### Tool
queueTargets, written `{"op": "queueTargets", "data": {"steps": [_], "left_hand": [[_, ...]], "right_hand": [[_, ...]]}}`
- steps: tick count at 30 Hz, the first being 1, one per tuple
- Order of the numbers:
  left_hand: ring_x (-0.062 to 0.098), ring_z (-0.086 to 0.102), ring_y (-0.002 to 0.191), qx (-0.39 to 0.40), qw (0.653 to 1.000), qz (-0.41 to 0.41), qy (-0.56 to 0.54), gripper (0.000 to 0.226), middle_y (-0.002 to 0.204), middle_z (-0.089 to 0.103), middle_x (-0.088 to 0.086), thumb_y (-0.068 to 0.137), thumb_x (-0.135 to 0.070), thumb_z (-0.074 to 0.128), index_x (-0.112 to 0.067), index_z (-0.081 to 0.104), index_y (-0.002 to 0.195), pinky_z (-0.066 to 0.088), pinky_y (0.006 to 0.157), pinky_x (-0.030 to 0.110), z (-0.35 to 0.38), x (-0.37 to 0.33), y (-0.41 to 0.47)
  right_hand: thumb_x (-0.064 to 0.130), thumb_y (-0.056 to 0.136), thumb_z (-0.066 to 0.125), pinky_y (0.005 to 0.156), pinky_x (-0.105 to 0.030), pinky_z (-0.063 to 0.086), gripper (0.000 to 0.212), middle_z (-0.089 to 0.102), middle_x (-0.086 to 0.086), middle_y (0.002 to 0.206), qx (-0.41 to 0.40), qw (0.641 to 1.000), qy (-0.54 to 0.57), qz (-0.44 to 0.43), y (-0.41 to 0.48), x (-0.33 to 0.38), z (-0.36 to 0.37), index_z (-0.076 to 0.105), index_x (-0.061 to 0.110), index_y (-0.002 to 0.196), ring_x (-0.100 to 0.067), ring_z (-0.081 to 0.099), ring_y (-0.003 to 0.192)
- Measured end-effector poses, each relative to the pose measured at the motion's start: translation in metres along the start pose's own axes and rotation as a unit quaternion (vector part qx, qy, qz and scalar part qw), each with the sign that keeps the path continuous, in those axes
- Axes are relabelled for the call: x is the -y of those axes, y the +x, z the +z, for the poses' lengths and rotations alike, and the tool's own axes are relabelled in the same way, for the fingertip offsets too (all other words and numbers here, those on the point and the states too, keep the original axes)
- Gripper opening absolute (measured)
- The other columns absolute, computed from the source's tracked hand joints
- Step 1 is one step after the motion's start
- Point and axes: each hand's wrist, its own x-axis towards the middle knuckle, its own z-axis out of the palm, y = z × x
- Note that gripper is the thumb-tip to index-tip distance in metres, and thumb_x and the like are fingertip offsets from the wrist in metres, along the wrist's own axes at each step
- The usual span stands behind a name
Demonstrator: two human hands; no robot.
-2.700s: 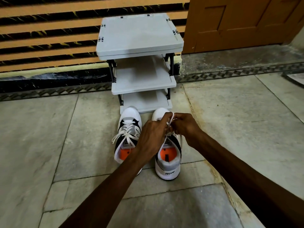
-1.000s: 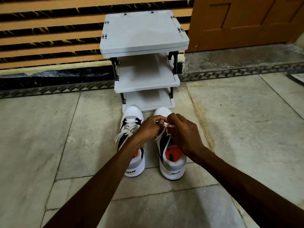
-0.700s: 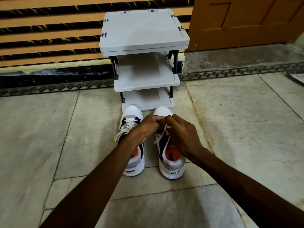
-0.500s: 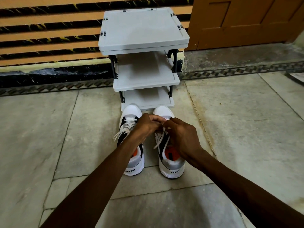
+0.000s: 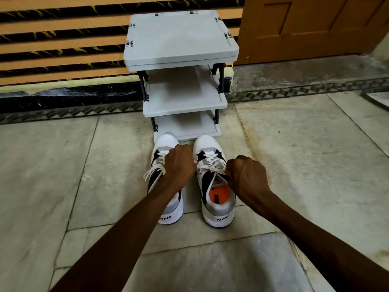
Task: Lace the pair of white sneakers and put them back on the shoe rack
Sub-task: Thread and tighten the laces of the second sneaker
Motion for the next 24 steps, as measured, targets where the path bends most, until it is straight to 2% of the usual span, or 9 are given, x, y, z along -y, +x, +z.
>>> {"op": "queueTargets", "data": {"steps": [5, 8, 10, 13, 15, 17, 19, 21, 24], "left_hand": [[0.037, 0.062, 0.106, -0.006, 1.0, 0.018, 0.012, 0.024, 0.113, 0.066, 0.021, 0.091, -0.02, 0.061, -0.002, 0.065, 0.107, 0.049, 0.084, 0.04, 0.0, -0.002, -0.005], [0.038, 0.062, 0.104, 0.006, 0.999, 0.009, -0.03, 0.024, 0.109, 0.067, 0.023, 0.09, -0.021, 0.062, -0.001, 0.066, 0.102, 0.047, 0.079, 0.038, -0.003, -0.001, -0.006], [0.036, 0.065, 0.097, 0.013, 0.996, -0.006, -0.092, 0.021, 0.099, 0.071, 0.02, 0.087, -0.023, 0.064, -0.002, 0.068, 0.089, 0.045, 0.074, 0.034, -0.004, 0.003, -0.002], [0.026, 0.069, 0.083, 0.024, 0.979, -0.025, -0.2, 0.014, 0.083, 0.074, 0.011, 0.082, -0.023, 0.071, -0.012, 0.068, 0.073, 0.046, 0.07, 0.027, -0.004, 0.005, 0.003], [0.023, 0.07, 0.073, 0.016, 0.959, -0.037, -0.28, 0.012, 0.075, 0.073, 0.008, 0.079, -0.02, 0.074, -0.018, 0.067, 0.07, 0.052, 0.071, 0.029, -0.004, 0.003, 0.005], [0.015, 0.066, 0.059, 0.005, 0.936, -0.05, -0.349, 0.011, 0.066, 0.07, 0.005, 0.078, -0.019, 0.077, -0.018, 0.068, 0.071, 0.051, 0.064, 0.028, -0.005, -0.001, 0.005], [0.005, 0.058, 0.047, -0.004, 0.917, -0.073, -0.391, 0.011, 0.062, 0.067, 0.003, 0.075, -0.019, 0.081, -0.012, 0.072, 0.077, 0.048, 0.056, 0.02, -0.007, -0.004, 0.005], [0.001, 0.057, 0.044, -0.006, 0.904, -0.097, -0.416, 0.015, 0.063, 0.068, 0.003, 0.072, -0.017, 0.083, -0.008, 0.074, 0.081, 0.047, 0.052, 0.016, -0.008, -0.006, 0.006], [0.008, 0.061, 0.053, -0.005, 0.9, -0.114, -0.422, 0.017, 0.072, 0.072, 0.009, 0.072, -0.016, 0.083, -0.006, 0.075, 0.083, 0.049, 0.058, 0.02, -0.006, -0.007, 0.007]], "right_hand": [[0.016, 0.077, 0.065, 0.066, -0.03, 0.048, 0.011, 0.072, -0.006, 0.089, 0.02, 0.999, 0.029, 0.024, 0.001, -0.006, -0.004, 0.071, 0.016, 0.086, -0.03, 0.068, 0.082], [0.013, 0.077, 0.069, 0.07, -0.031, 0.057, 0.008, 0.075, -0.006, 0.077, 0.028, 0.987, 0.152, 0.039, 0.001, -0.011, -0.014, 0.075, 0.018, 0.076, -0.022, 0.072, 0.074], [0.012, 0.078, 0.075, 0.065, -0.029, 0.059, 0.004, 0.074, -0.007, 0.069, 0.045, 0.945, 0.316, 0.067, 0.002, -0.015, -0.024, 0.077, 0.015, 0.075, -0.019, 0.072, 0.065], [0.003, 0.081, 0.073, 0.065, -0.027, 0.061, 0.011, 0.072, -0.019, 0.079, 0.116, 0.813, 0.562, 0.093, 0.004, -0.018, -0.031, 0.074, -0.003, 0.09, -0.025, 0.07, 0.071], [-0.002, 0.083, 0.069, 0.07, -0.028, 0.062, 0.017, 0.071, -0.024, 0.09, 0.146, 0.763, 0.622, 0.092, 0.007, -0.017, -0.031, 0.07, -0.007, 0.099, -0.027, 0.07, 0.077], [-0.003, 0.084, 0.066, 0.068, -0.026, 0.061, 0.015, 0.07, -0.022, 0.092, 0.15, 0.742, 0.647, 0.093, 0.009, -0.014, -0.027, 0.069, -0.005, 0.099, -0.025, 0.071, 0.076], [0.002, 0.084, 0.068, 0.066, -0.024, 0.06, 0.013, 0.07, -0.019, 0.089, 0.14, 0.742, 0.648, 0.101, 0.012, -0.011, -0.024, 0.071, -0.003, 0.096, -0.022, 0.07, 0.075], [0.012, 0.086, 0.069, 0.064, -0.023, 0.056, 0.013, 0.07, -0.015, 0.085, 0.124, 0.775, 0.612, 0.102, 0.015, -0.008, -0.02, 0.073, 0.001, 0.091, -0.018, 0.066, 0.072], [0.029, 0.09, 0.065, 0.06, -0.019, 0.048, 0.025, 0.068, -0.008, 0.074, 0.098, 0.813, 0.566, 0.1, 0.02, -0.003, -0.019, 0.075, 0.007, 0.085, -0.009, 0.056, 0.062]]}}
